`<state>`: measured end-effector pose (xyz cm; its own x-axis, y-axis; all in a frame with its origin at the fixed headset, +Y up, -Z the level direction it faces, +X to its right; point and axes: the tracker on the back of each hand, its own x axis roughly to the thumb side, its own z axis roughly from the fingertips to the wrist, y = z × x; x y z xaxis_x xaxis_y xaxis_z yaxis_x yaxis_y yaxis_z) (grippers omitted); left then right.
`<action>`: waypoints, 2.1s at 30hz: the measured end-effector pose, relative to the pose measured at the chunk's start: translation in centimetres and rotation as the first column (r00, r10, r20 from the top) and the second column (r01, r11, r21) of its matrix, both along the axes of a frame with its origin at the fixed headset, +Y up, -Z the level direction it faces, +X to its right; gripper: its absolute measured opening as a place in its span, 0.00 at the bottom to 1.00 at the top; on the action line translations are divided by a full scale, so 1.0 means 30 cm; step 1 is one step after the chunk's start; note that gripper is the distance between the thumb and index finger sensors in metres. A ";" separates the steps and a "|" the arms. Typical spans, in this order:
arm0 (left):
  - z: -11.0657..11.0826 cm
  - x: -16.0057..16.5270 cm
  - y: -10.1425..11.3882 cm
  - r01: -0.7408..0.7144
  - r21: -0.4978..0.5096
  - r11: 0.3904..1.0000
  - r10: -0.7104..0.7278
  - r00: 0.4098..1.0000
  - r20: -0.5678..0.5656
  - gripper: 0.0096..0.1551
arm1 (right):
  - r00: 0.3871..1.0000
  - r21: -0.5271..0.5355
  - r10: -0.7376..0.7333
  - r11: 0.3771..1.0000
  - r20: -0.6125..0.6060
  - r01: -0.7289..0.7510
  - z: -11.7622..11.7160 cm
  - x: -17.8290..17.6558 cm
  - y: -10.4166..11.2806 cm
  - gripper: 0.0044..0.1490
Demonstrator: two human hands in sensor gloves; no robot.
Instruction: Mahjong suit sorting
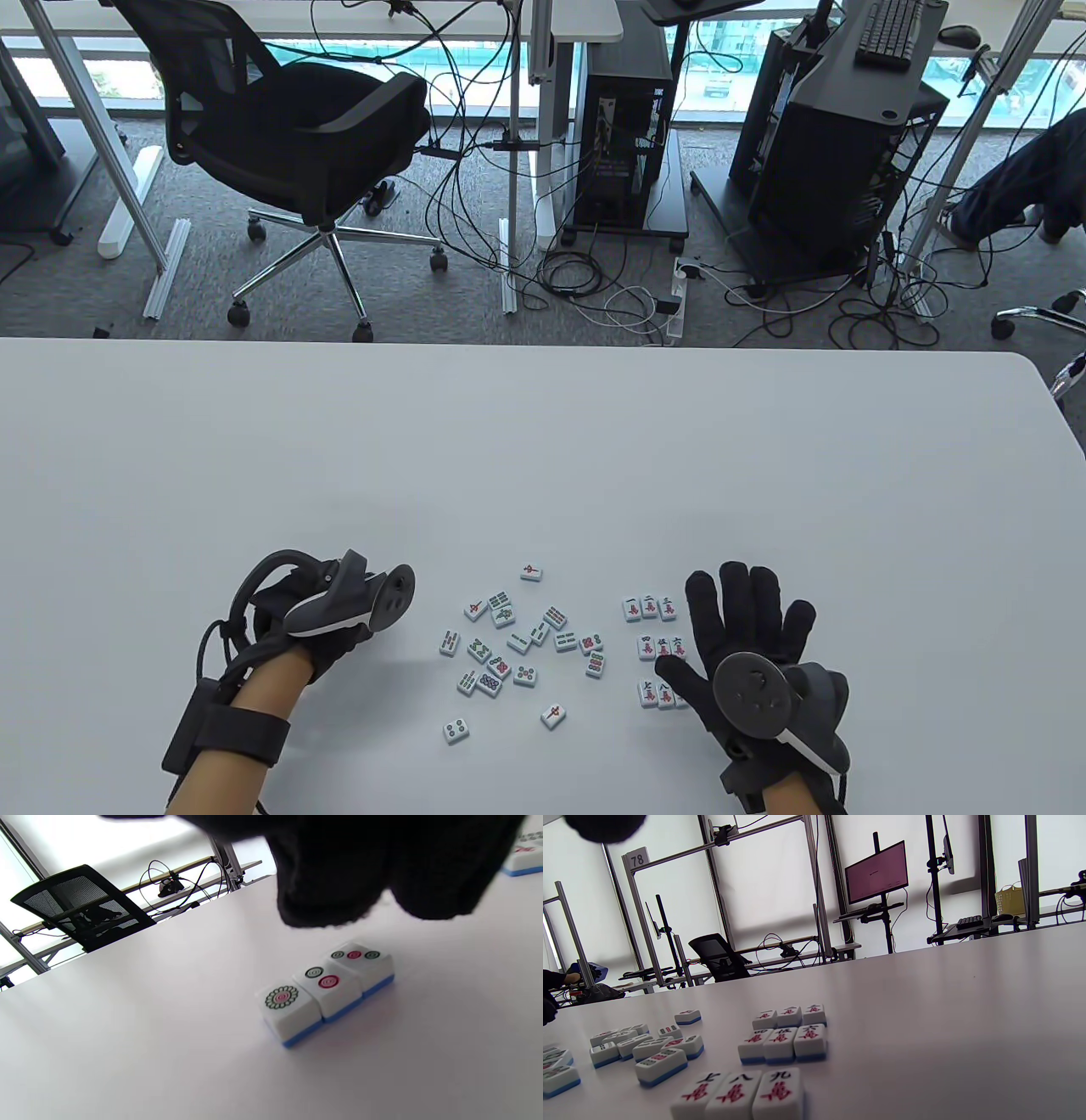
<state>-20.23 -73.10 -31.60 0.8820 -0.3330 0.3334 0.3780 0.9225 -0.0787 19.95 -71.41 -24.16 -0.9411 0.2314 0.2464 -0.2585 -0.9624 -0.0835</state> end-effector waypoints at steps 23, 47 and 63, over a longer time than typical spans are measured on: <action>0.334 0.334 -0.054 0.096 0.053 0.994 -0.108 0.768 0.632 0.34 | 1.000 -0.007 0.011 1.000 -0.004 -0.011 0.000 -0.005 -0.007 0.56; 0.242 0.047 0.037 -0.096 -0.038 0.995 0.103 0.960 0.260 0.35 | 1.000 -0.014 0.004 1.000 0.003 -0.003 -0.003 -0.002 -0.009 0.56; 0.201 -0.161 -0.061 -0.038 -0.078 0.996 0.037 0.999 -0.015 0.35 | 1.000 -0.010 0.002 1.000 -0.002 -0.002 -0.004 -0.004 -0.013 0.56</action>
<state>-25.05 -74.93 -25.56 0.8979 -0.2733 0.3451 0.3420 0.9267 -0.1558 19.84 -71.79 -24.29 -0.9411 0.2322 0.2457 -0.2570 -0.9636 -0.0738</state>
